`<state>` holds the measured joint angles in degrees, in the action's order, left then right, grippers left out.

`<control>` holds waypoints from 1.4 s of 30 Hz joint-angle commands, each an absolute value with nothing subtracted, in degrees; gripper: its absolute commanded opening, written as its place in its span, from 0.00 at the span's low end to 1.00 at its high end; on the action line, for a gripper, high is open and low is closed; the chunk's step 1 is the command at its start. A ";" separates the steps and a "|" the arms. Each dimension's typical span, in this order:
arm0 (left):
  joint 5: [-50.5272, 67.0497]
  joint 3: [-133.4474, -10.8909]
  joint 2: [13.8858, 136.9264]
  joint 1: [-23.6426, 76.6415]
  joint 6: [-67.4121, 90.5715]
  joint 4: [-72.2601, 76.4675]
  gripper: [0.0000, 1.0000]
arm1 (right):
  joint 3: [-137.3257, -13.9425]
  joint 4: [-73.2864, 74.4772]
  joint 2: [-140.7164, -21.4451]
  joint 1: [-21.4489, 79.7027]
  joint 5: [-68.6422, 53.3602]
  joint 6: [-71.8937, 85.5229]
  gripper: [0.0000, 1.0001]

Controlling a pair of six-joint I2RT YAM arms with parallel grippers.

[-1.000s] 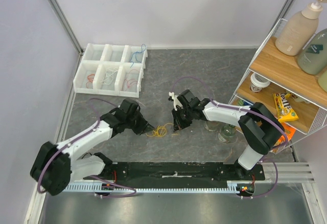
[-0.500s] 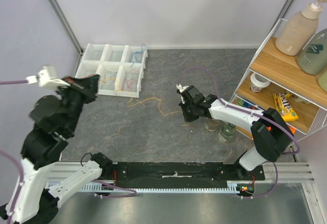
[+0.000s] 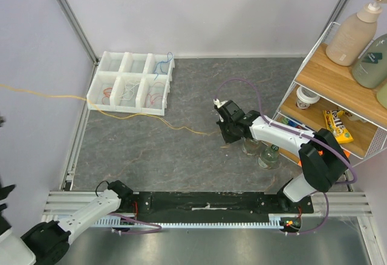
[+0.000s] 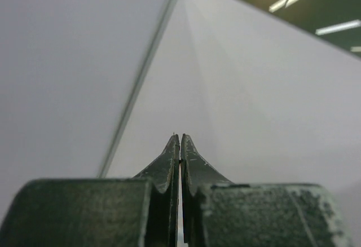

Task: Untangle the cables

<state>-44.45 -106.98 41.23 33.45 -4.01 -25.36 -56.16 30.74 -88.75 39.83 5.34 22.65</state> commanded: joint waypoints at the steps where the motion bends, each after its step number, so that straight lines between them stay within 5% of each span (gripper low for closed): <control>1: -43.60 -120.20 45.78 33.40 -21.08 -16.70 0.02 | -55.99 31.38 -86.48 39.38 7.82 21.80 0.00; 9: -44.21 -129.02 48.34 34.54 -27.77 -17.93 0.02 | -56.34 31.73 -86.57 38.76 8.70 21.53 0.00; 15: -42.29 -122.71 48.34 36.30 -13.93 -29.86 0.02 | -57.04 30.85 -85.35 38.76 3.62 18.99 0.00; 21: -28.94 -100.94 51.23 36.30 12.79 -42.53 0.02 | -59.32 30.50 -85.08 39.11 -4.38 15.82 0.00; 31: 5.51 -62.26 58.00 36.39 35.32 -30.34 0.02 | -63.01 26.02 -90.52 42.71 -21.43 18.62 0.00; 42: 14.77 -44.30 67.05 36.21 43.34 -19.42 0.02 | -69.43 27.07 -100.10 42.54 -19.95 25.40 0.00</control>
<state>10.87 -46.54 64.07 36.14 39.35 -25.65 -66.26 26.59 -98.85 42.85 -19.70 23.59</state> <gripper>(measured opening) 0.024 0.010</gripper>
